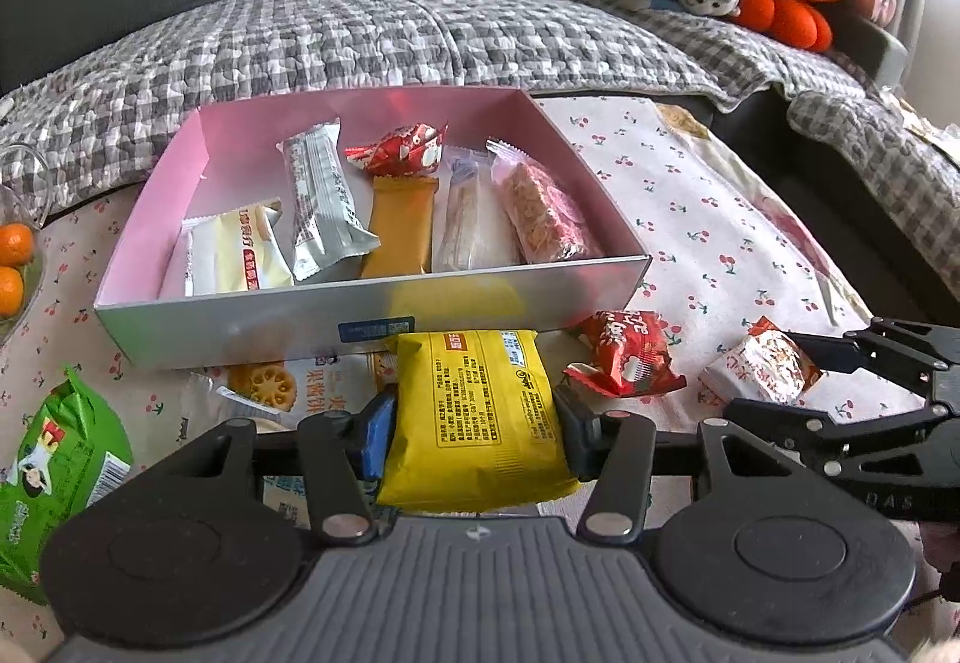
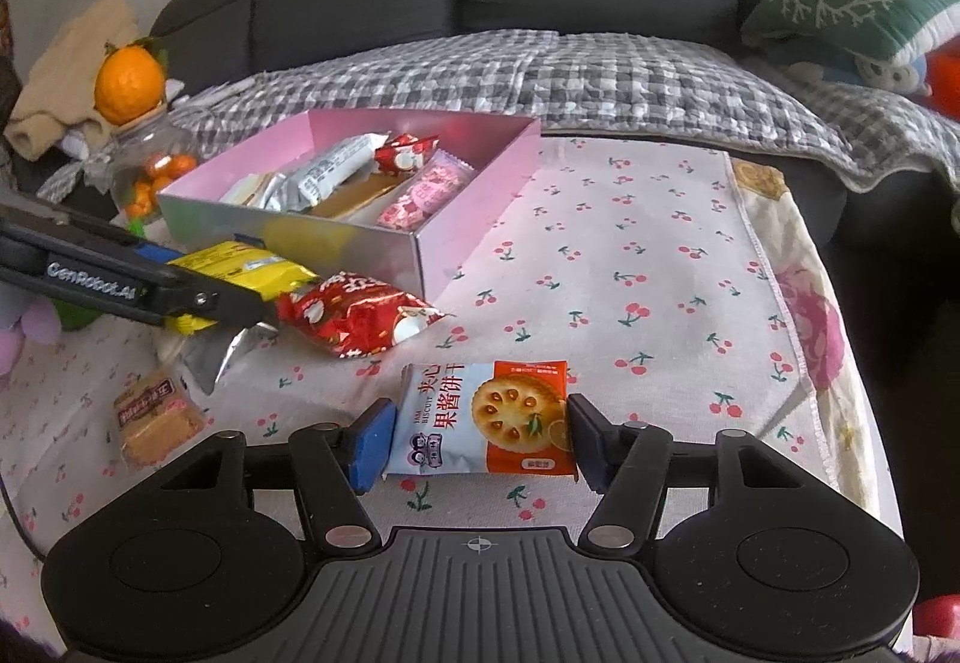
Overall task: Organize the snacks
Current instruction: 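Grasp the yellow packet with the left tool while the right tool grasps the orange biscuit packet, then carry both packets into the pink box and open both tools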
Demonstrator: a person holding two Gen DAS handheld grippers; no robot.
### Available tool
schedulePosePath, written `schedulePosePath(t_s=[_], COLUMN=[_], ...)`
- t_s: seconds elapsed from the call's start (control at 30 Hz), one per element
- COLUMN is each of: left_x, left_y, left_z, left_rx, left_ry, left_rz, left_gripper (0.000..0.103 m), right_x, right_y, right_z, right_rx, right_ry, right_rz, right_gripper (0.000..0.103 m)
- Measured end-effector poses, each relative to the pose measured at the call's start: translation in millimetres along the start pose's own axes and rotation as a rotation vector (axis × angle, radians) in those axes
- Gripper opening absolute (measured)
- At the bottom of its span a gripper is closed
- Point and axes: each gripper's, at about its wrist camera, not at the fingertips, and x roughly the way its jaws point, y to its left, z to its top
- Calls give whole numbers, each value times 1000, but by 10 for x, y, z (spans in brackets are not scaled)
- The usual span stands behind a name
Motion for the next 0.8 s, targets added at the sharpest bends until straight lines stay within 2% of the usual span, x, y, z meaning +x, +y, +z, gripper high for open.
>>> schedulePosePath(t_s=[0.53, 0.8], left_x=[-145, -324], left_y=[-2, 29], left_z=[30, 145], left_rx=[-4, -16], left_ry=[-19, -71], left_rz=[-33, -35], left_gripper=[49, 49], right_x=[-75, -194], right_y=[-112, -84], right_z=[48, 241], right_rx=[101, 140], right_ry=[-34, -60], right_rz=[37, 54], right_gripper=[61, 61])
